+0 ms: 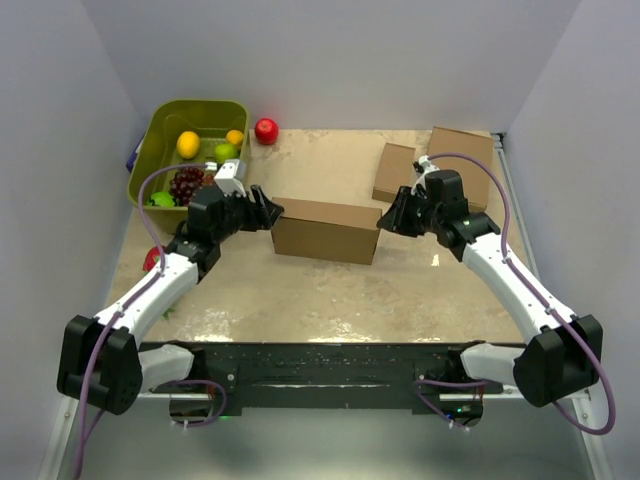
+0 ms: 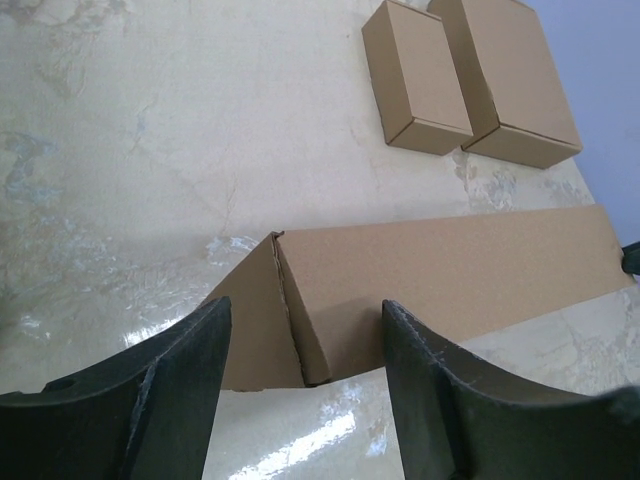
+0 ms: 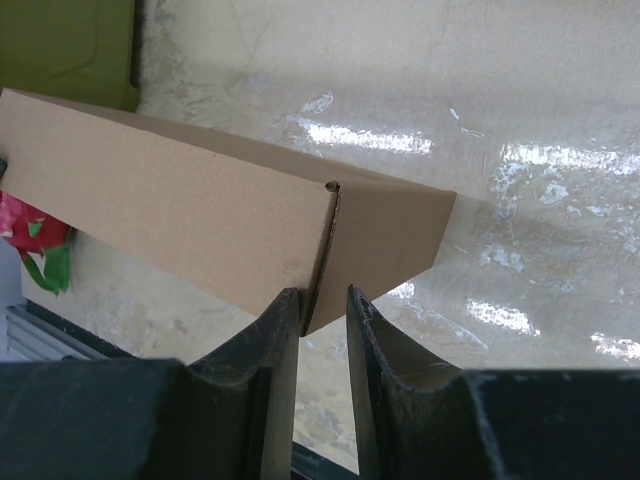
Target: Fold the paper box
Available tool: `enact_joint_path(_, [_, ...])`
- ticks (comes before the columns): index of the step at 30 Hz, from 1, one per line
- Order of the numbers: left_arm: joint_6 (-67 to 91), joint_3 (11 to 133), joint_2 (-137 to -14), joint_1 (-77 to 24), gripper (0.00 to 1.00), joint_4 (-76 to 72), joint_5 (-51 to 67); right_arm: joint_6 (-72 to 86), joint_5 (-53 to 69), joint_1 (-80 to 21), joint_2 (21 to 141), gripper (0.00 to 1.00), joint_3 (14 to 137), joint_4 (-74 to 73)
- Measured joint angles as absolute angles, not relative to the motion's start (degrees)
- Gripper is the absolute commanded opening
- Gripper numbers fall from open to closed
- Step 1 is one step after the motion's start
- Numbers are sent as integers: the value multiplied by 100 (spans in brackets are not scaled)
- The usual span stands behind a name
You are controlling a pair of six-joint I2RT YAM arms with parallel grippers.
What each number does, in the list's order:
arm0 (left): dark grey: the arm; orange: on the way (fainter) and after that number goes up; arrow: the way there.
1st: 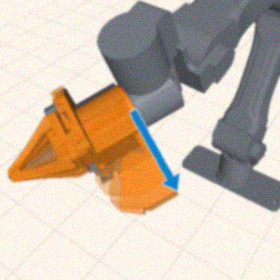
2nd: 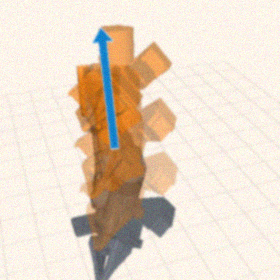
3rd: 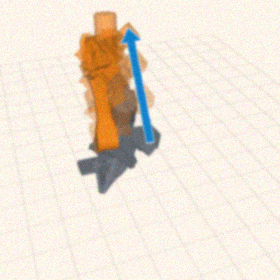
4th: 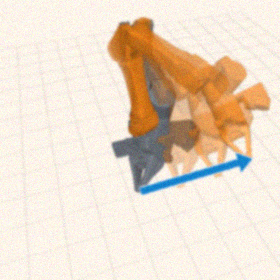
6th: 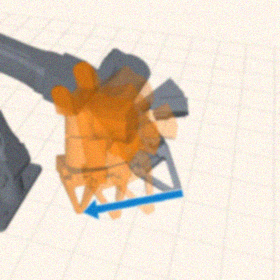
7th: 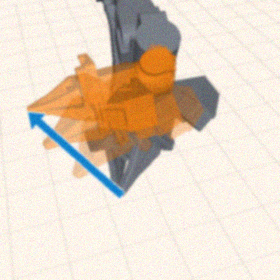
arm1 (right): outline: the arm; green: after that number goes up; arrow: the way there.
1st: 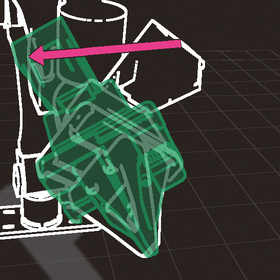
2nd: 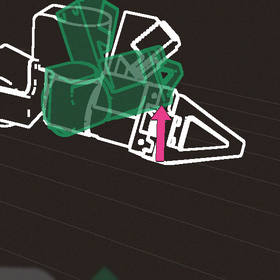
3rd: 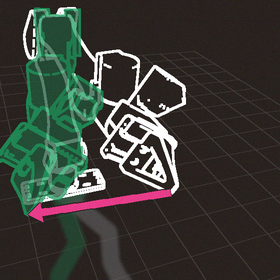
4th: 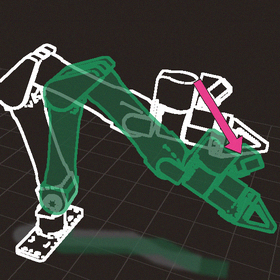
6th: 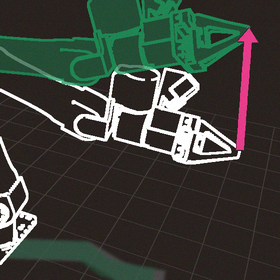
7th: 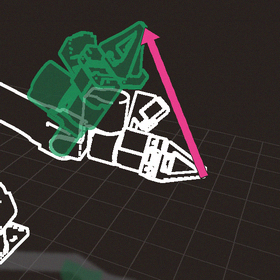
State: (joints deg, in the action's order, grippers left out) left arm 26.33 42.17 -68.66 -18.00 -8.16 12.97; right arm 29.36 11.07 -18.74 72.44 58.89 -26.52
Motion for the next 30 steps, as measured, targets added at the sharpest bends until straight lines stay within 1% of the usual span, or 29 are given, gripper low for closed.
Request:
enact_joint_path(6, [2641,4372,-6842,-1778,67,-451,1431,2932,1094,-1874,7271,26,5911,-2652])
enact_joint_path(9, [2644,4366,-6783,-1732,64,-401,1431,2932,1070,-1874,7271,26,5911,-2646])
enact_joint_path(25, [2963,4136,-6685,-1544,57,-694,1382,2932,1068,-1876,7231,25,5854,-2580])
enact_joint_path(27, [2991,4134,-6689,-1540,55,-746,1378,2932,1068,-1876,7225,25,5850,-2569])
enact_joint_path(30, [3044,4134,-6737,-1520,49,-823,1372,2932,1068,-1876,7220,25,5839,-2556])
